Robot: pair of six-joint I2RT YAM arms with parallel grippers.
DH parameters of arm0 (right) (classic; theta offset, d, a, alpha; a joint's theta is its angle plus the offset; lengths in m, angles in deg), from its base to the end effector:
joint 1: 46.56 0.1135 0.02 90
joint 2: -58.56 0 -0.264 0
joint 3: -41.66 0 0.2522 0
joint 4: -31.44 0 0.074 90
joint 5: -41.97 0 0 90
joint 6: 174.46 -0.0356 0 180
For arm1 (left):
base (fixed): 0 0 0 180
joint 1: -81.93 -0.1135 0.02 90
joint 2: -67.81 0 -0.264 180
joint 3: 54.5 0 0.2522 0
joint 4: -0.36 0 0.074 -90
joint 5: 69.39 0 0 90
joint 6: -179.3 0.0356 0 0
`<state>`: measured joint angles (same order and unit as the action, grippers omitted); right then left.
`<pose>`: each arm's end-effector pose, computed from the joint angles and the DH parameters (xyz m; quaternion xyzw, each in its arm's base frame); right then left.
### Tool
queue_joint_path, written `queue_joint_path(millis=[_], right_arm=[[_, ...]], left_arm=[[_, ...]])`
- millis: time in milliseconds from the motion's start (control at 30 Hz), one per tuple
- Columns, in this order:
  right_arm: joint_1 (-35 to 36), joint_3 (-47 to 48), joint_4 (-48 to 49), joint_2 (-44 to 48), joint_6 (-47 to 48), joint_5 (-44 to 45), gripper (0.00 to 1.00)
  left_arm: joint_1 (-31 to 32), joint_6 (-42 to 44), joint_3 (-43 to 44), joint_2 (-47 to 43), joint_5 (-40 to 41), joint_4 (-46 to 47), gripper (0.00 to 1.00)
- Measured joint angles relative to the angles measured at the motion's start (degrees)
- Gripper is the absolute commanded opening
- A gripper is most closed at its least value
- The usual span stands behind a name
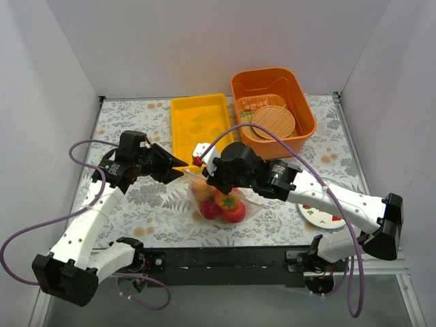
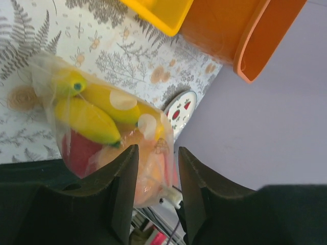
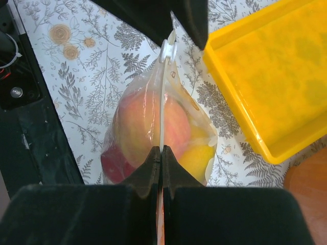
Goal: Open the zip-top bag and remove the fake food
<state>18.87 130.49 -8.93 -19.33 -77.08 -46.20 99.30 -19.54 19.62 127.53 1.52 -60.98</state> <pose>0.1290 0.2793 0.3656 -0.5059 0.6997 0.2326 0.4476 0.1918 -0.0722 0.3256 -0.6145 0.6839 -0.3925 0.0261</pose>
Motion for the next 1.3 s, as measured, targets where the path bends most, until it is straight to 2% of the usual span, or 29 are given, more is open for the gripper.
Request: queue_joint_path(millis=[200, 667, 800, 900, 1000, 1133, 1300], right_arm=[[0.8, 0.0, -0.2, 0.0, 0.1, 2.1, 0.01], [2.1, 0.0, 0.0, -0.3, 0.4, 5.0, 0.01], [2.1, 0.1, -0.2, -0.3, 0.6, 5.6, 0.01], [2.1, 0.2, -0.4, -0.3, 0.6, 5.6, 0.01], [2.1, 0.2, -0.5, -0.2, 0.5, 5.4, 0.01], [1.5, 0.2, -1.1, 0.5, 0.1, 3.6, 0.01], [-2.1, 0.2, -3.3, 3.5, -2.0, -1.1, 0.01]], left_arm=[[-0.2, -4.1, -3.2, -2.1, -3.7, -0.7, 0.38], [-0.2, -5.5, -3.0, -2.7, -7.5, -0.9, 0.4], [-0.2, -5.2, -2.5, -2.5, -7.4, 0.2, 0.5], [-0.2, -2.6, -1.5, -2.1, -6.5, 1.9, 0.61], [-0.2, 1.7, -0.9, -2.0, -4.9, 5.9, 0.68], [-0.2, 9.2, -1.0, -1.3, -4.4, 14.6, 0.67], [-0.2, 19.7, -7.5, -0.8, -6.2, 34.1, 0.66]])
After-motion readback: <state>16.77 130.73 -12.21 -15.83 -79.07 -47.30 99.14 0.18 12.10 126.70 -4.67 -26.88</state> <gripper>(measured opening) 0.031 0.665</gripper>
